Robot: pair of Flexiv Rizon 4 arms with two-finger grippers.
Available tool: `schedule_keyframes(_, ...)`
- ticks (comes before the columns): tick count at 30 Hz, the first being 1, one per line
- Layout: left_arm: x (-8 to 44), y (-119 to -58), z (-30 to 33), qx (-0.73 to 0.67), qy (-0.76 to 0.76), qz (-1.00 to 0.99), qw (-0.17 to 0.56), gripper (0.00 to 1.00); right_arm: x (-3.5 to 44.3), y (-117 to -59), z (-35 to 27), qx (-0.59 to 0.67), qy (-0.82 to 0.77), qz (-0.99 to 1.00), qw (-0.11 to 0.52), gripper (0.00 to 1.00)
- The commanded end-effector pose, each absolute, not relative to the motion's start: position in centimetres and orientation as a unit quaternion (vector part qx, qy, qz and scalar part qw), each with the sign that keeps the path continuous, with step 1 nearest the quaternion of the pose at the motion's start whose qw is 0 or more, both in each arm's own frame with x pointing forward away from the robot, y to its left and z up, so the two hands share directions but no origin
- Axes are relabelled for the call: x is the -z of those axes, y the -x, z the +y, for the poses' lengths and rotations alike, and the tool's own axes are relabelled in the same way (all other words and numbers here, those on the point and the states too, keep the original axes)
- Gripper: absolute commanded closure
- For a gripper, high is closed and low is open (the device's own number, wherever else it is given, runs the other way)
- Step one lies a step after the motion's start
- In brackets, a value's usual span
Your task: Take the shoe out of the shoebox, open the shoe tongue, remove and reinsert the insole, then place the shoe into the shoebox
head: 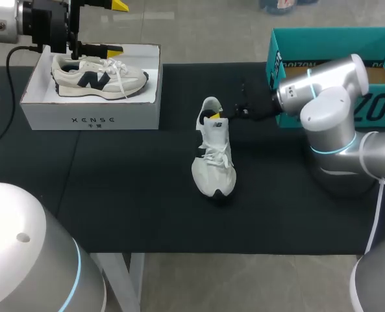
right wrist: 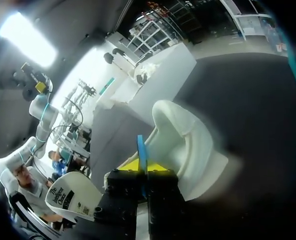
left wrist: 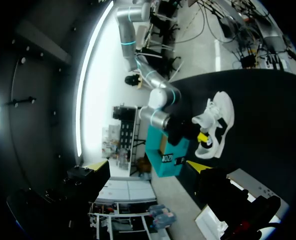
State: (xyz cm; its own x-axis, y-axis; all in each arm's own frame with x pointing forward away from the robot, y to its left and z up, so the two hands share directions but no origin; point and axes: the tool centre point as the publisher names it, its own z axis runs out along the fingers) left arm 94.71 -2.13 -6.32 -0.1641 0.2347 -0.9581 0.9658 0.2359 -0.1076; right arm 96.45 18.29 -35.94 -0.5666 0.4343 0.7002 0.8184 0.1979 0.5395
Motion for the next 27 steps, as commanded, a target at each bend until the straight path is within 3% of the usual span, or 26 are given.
schedule_keyframes(1,6.3,-94.8,-2.1,0.406,-0.466,0.646,0.448,0.00,36.2,-96.5,18.6,0.468,0.419,-0.750,0.206,0.99)
schedule_keyframes(3,6.3,-94.8,-2.1,0.406,-0.466,0.646,0.448,0.00,36.1,-96.5,18.7,0.468,0.419,-0.751,0.206,0.63)
schedule_keyframes(6,6.3,-94.8,-2.1,0.406,-0.466,0.646,0.448,0.00,35.8,-96.6,18.7,0.466,0.417,-0.754,0.202,0.33)
schedule_keyframes(7,6.3,-94.8,-2.1,0.406,-0.466,0.646,0.448,0.00,35.7,-96.7,18.7,0.465,0.417,-0.755,0.199,0.15)
schedule_keyframes(9,6.3,-94.8,-2.1,0.406,-0.466,0.646,0.448,0.00,35.4,-96.8,18.6,0.465,0.416,-0.757,0.195,0.02)
schedule_keyframes(27,6.3,-94.8,-2.1,0.406,-0.466,0.646,0.448,0.00,33.8,-98.0,17.7,0.471,0.420,-0.758,0.166,0.00)
